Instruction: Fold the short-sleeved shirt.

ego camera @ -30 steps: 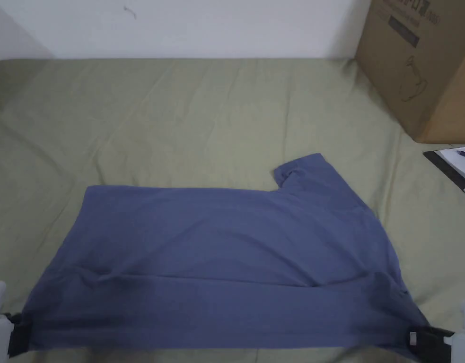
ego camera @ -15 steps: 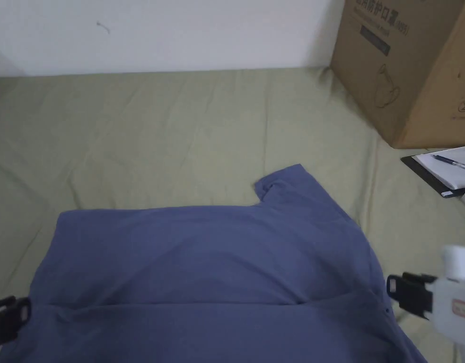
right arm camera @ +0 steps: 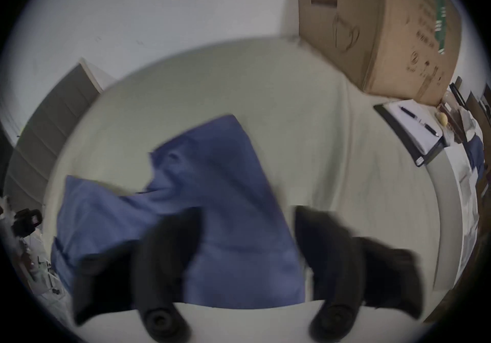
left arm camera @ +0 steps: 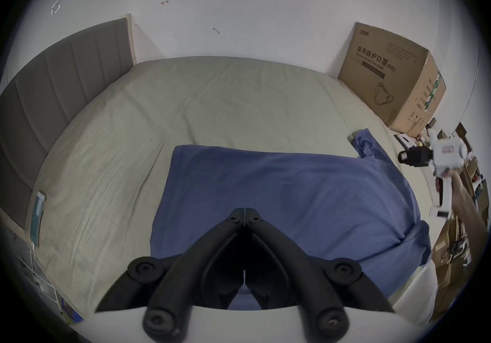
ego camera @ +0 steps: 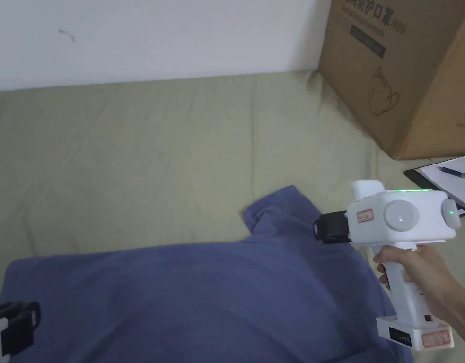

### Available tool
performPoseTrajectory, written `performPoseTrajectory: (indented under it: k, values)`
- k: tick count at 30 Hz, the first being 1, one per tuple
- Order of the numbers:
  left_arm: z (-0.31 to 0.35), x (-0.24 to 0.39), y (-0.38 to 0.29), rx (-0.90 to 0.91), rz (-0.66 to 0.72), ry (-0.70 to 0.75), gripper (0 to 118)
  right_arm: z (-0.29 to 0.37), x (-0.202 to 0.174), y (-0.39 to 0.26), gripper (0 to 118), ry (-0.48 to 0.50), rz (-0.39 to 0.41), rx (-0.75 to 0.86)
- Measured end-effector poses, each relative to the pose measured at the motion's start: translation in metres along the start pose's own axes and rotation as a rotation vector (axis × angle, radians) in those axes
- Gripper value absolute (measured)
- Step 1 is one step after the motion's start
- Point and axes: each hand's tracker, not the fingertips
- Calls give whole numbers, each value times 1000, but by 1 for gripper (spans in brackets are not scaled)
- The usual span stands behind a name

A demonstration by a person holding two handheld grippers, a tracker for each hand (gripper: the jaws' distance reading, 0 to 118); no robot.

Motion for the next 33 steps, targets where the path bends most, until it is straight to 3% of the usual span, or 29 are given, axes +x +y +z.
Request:
performPoseTrajectory:
  k: [1,5,7,8,10,13,14,15,16,17,18,19,25,28,29,30,31,33]
  values:
    - [-4,-1,0,-7,-7,7,0,-11,4,3,96,3,4,-7]
    - [-15,-8,-4,-44,0,23,0,-40,10,-1,83,-24,-13,-81]
    - [-19,-10,-5,-60,-1,28,0,-34,4,-4,79,-30,15,-49]
    - [-22,-12,-6,-67,-4,30,0,-31,1,-3,70,-38,6,-48]
    - [-27,-16,-2,-84,-14,36,0,-30,-6,-2,34,-101,42,-16]
    - [-38,-25,8,-84,-7,50,3,-31,-19,-1,5,-104,59,-29]
    - [-43,-30,15,-102,-2,48,13,-31,-24,-1,2,-120,71,-30]
    - [-50,-34,22,-132,6,36,34,-32,-29,-1,2,-153,101,-28]
    - [-57,-39,28,-175,15,26,69,-33,-32,-1,1,-169,130,-30]
    - [-68,-44,37,-218,16,22,89,-32,-34,-2,1,-177,157,-26]
    - [-76,-48,45,-208,27,39,103,-30,-34,-3,1,-176,159,-22]
    - [-84,-52,52,-200,29,41,106,-28,-34,-2,1,-173,151,-21]
    - [-142,-71,91,-223,139,93,106,-20,-16,3,1,-95,46,-16]
    - [-163,-68,92,-256,204,73,91,-22,-15,4,1,-91,40,-16]
    - [-169,-63,88,-271,207,66,90,-22,-15,3,1,-92,44,-17]
    - [-172,-58,85,-285,113,155,90,-23,-16,3,1,-94,46,-19]
    - [-172,-50,82,-260,29,151,89,-24,-17,4,1,-96,50,-22]
    - [-162,-40,86,-230,-1,160,74,-23,-17,4,1,-97,56,-25]
